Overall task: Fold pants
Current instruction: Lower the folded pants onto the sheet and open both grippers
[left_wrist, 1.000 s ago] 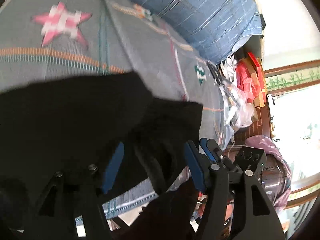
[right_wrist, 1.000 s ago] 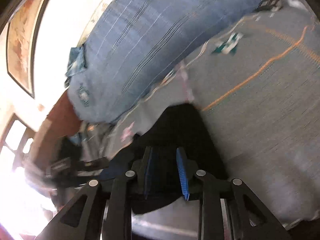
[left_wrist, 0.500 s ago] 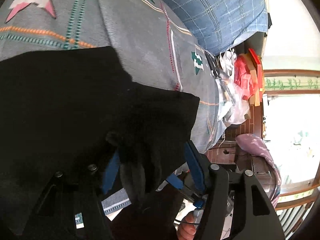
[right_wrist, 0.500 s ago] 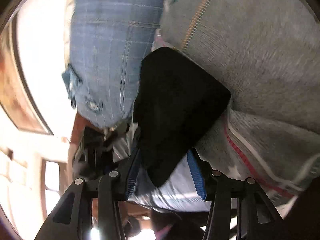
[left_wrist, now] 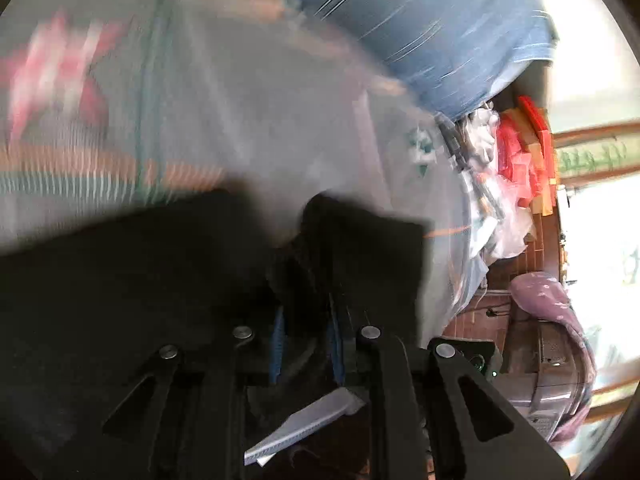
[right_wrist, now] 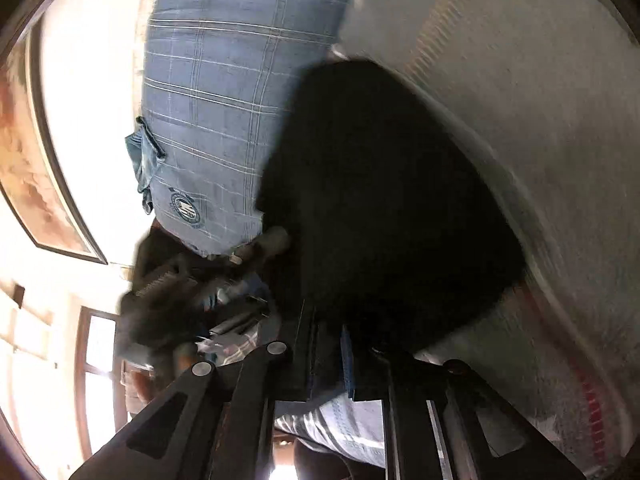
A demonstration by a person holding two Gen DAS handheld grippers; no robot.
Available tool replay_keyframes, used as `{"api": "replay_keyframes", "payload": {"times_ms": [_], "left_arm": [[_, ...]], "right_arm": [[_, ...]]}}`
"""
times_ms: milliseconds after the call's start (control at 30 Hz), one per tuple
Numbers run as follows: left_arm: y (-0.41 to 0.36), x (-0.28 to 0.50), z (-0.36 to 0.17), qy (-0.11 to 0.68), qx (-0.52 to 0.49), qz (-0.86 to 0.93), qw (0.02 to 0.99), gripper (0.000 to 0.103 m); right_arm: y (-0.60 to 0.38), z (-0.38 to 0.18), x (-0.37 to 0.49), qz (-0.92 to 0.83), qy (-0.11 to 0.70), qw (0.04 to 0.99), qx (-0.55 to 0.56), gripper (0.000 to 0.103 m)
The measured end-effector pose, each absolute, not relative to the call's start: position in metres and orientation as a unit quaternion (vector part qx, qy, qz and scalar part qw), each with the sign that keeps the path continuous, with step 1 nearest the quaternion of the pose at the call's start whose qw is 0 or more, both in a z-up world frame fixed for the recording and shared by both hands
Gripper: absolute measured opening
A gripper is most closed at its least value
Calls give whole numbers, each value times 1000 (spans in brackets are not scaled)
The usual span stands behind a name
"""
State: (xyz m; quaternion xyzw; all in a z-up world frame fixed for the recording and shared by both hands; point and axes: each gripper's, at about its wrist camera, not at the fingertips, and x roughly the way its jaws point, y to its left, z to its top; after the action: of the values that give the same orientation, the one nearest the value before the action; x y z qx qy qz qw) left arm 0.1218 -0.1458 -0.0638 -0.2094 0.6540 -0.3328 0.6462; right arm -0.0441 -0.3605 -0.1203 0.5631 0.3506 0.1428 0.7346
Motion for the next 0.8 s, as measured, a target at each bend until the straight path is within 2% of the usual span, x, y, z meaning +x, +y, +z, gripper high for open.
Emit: {"api": "replay_keyframes", "payload": {"times_ms": [67,133,233,300,333,400,467,567,600,633,700,800], "left_arm": [[-133,114,-70,659,-234,-343,627,16],[-125,104,-66,657,-218,-351,631,16],[-117,95,-51,651,-212,-365,631,16],[-116,90,-33,633,-219,-384,636,18],[-118,87,-22,620,-219,-395,642,22],[-126,83,-9,603,-211,-408,652,46],[-141,80,-8,598,-191,-405,665,51],[-159,86,-30,609,-142,-358,693,51],[-161,88,-42,618,-121,-336,701,41],[-163,92,-52,623,-115,-330,700,37],[-154,96,-47,623,-138,-332,695,34],[-133,101,-38,626,-163,-324,690,34]], "right_arm": [[-363,-117,-53,141,356,741,552,18],[-368,-109,-62,135,376,755,520,21],[-374,-94,-73,137,402,758,495,21],[-380,-65,-83,140,375,794,457,21],[-380,-53,-86,135,360,812,440,21],[-384,-30,-93,118,310,851,408,21],[-391,-29,-95,98,284,876,378,22],[-393,-59,-72,71,324,867,372,20],[-393,-76,-65,57,349,859,371,15],[-394,-87,-62,57,355,855,374,1],[-401,-91,-68,59,341,851,395,0],[-403,-79,-72,54,340,853,391,5]]}}
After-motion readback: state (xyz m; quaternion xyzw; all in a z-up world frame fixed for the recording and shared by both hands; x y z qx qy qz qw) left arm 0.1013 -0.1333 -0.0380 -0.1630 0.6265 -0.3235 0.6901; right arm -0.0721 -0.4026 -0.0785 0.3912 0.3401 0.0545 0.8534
